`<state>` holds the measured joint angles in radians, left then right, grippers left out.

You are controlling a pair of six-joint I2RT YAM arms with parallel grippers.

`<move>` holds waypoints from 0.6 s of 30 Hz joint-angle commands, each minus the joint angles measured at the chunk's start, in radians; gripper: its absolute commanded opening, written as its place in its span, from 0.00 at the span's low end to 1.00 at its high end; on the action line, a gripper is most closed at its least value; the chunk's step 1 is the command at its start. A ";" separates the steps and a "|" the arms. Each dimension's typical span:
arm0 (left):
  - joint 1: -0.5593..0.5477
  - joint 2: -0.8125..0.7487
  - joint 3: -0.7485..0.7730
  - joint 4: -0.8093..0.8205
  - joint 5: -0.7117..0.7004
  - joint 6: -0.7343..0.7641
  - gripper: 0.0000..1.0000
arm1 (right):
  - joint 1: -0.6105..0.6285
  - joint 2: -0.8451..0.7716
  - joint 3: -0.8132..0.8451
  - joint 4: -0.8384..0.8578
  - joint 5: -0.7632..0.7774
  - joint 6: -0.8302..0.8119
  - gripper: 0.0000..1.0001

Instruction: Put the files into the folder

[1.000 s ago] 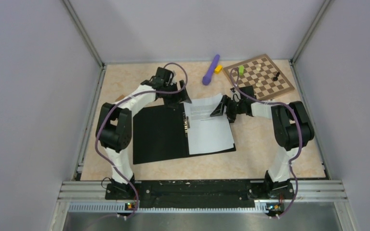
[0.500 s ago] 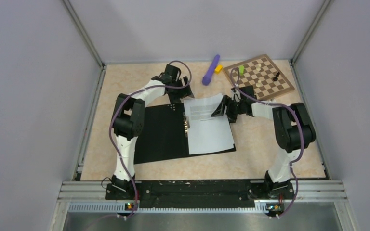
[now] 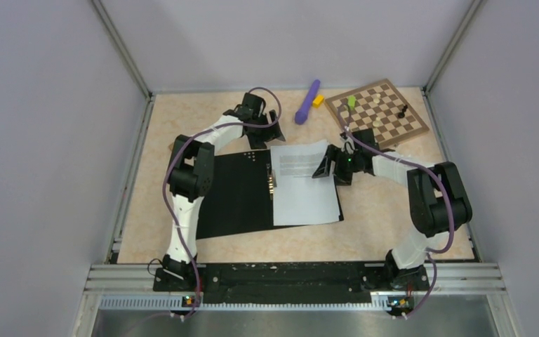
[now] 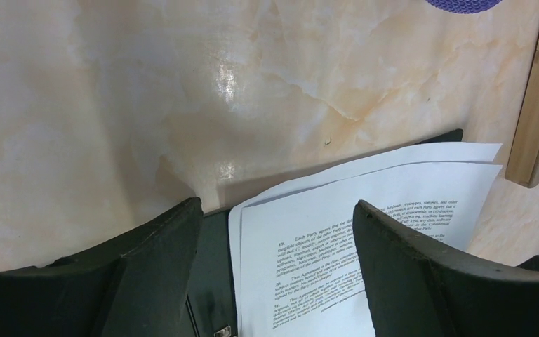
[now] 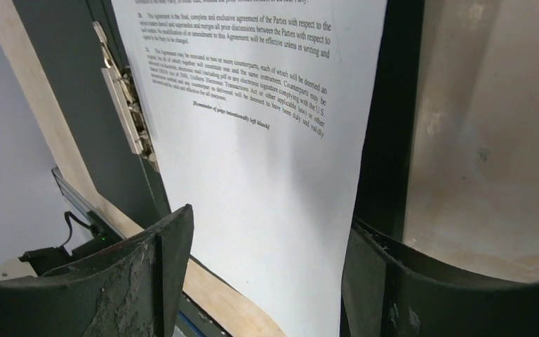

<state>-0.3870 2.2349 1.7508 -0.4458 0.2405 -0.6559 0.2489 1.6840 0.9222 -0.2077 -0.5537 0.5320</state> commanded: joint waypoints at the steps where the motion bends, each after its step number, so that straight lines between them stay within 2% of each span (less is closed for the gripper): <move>1: -0.002 0.024 0.039 0.020 0.017 0.004 0.83 | 0.010 -0.037 -0.025 -0.001 -0.002 -0.026 0.70; 6: -0.003 -0.001 0.039 -0.003 0.003 0.025 0.83 | 0.010 -0.045 -0.015 -0.045 0.010 -0.051 0.70; 11: 0.000 -0.044 0.042 -0.034 -0.006 0.067 0.83 | 0.010 -0.078 -0.019 -0.083 0.089 -0.092 0.73; 18: 0.003 -0.116 0.075 -0.108 -0.033 0.088 0.83 | 0.006 -0.004 0.154 -0.128 0.174 -0.099 0.80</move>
<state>-0.3870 2.2288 1.7626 -0.4931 0.2382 -0.6006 0.2489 1.6505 0.9379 -0.3225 -0.4534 0.4599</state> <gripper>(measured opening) 0.829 0.795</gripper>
